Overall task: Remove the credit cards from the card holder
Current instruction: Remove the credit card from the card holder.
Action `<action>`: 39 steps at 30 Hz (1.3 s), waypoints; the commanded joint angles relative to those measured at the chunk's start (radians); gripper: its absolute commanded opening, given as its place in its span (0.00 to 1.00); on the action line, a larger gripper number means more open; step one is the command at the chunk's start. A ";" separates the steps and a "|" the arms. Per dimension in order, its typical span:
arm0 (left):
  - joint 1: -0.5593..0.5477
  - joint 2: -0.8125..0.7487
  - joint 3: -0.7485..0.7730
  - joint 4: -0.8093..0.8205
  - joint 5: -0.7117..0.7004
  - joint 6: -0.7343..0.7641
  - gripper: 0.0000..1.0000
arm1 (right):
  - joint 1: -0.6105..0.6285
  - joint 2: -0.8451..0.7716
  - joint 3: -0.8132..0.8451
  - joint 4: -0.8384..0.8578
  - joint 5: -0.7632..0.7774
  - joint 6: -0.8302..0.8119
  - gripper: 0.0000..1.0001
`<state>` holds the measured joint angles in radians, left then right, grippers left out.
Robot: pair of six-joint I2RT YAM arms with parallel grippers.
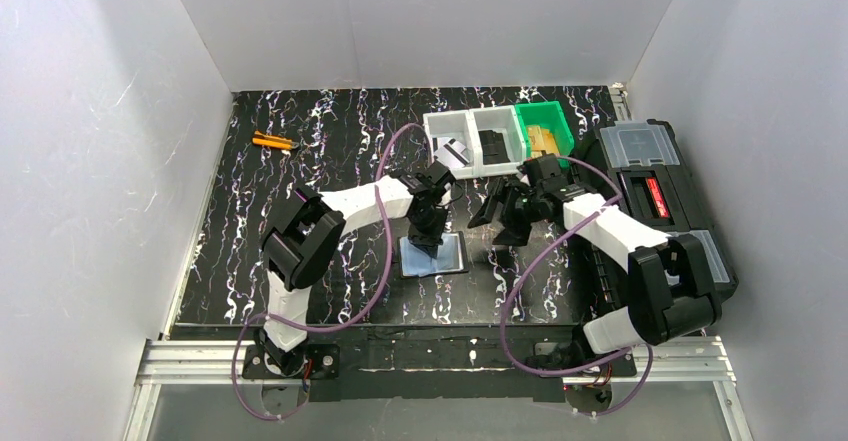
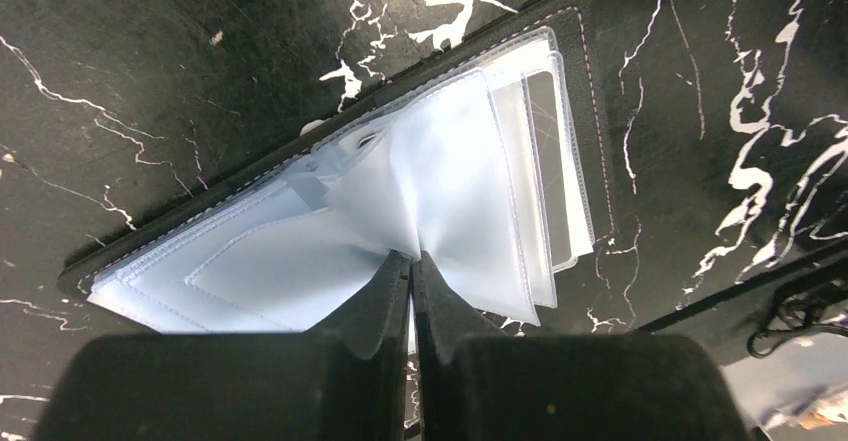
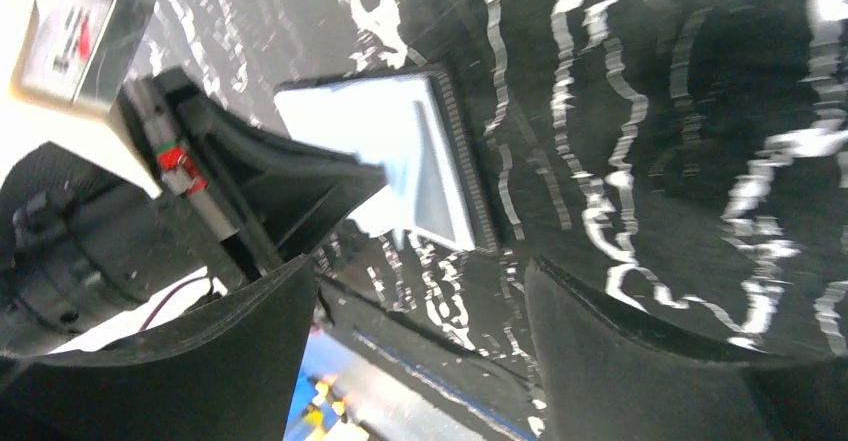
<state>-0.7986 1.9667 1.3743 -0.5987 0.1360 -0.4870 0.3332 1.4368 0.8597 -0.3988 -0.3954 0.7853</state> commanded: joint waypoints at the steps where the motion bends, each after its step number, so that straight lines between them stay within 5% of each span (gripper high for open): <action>1: 0.028 -0.010 -0.067 0.013 0.058 -0.010 0.00 | 0.073 0.017 -0.027 0.160 -0.102 0.096 0.79; 9: 0.042 -0.013 -0.079 0.029 0.093 -0.018 0.00 | 0.138 0.137 -0.011 0.223 -0.135 0.153 0.61; 29: 0.048 -0.028 -0.081 0.030 0.111 -0.011 0.00 | 0.202 0.286 0.020 0.259 -0.152 0.157 0.46; 34: 0.050 -0.055 -0.073 0.020 0.130 0.008 0.00 | 0.205 0.307 0.027 0.269 -0.161 0.155 0.34; 39: 0.058 -0.069 -0.060 0.005 0.146 0.026 0.02 | 0.207 0.310 0.041 0.265 -0.164 0.144 0.12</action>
<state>-0.7464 1.9488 1.3247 -0.5426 0.2653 -0.4923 0.5335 1.7443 0.8597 -0.1486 -0.5396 0.9382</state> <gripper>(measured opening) 0.009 0.185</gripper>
